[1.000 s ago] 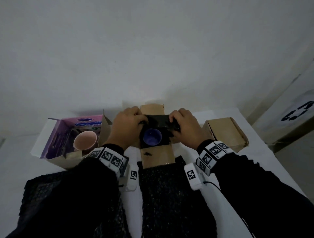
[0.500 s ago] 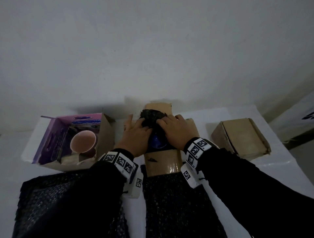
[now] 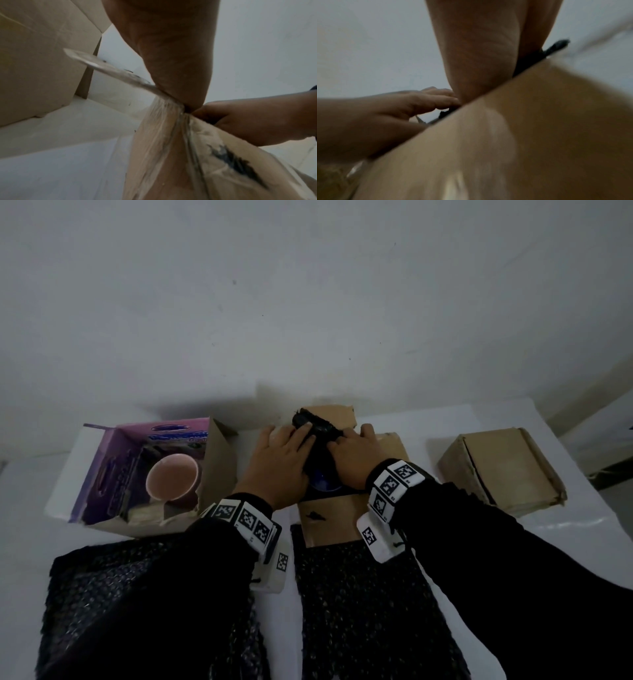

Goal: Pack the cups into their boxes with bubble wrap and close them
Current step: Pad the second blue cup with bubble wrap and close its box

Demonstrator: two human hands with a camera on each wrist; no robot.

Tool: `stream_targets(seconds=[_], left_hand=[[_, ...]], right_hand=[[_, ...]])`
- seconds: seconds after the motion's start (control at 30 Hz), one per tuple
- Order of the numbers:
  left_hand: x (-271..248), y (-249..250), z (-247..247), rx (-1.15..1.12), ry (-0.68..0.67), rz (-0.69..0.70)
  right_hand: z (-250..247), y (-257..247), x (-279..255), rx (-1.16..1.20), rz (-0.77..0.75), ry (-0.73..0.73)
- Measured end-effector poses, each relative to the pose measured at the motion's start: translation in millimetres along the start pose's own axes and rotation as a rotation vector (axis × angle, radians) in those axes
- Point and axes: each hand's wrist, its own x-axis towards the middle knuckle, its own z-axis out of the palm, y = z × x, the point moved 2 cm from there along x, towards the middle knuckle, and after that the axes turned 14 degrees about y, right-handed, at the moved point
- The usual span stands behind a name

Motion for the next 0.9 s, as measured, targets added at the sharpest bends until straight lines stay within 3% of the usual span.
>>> stream_targets(seconds=[0.07, 0.17, 0.23, 0.4, 0.53, 0.67, 0.77, 0.83, 0.9], left_hand=[[2, 2, -4, 0.036, 0.043, 0.016], [0, 5, -3, 0.022, 0.108, 0.054], [-2, 6, -1, -0.007, 0.111, 0.031], [3, 11, -3, 0.000, -0.021, -0.087], [11, 17, -6, 0.020, -0.183, -0.106], [22, 14, -4, -0.028, -0.233, -0.163], [18, 15, -3, -0.032, -0.203, -0.191], [10, 20, -4, -0.019, -0.122, -0.220], [5, 22, -7, -0.010, -0.021, -0.262]], right_hand=[[0, 6, -6, 0.064, -0.024, 0.035], [1, 17, -19, 0.245, -0.019, 0.269], [1, 18, -23, 0.238, -0.010, 0.359], [-1, 12, -16, -0.061, -0.013, 0.254], [4, 10, -18, -0.088, 0.033, 0.208], [-3, 19, -11, 0.212, 0.105, 0.203], [-6, 34, -19, 0.638, 0.266, 0.417], [-6, 38, -25, 0.691, 0.348, 0.504], [-3, 34, -26, 0.610, 0.317, 0.499]])
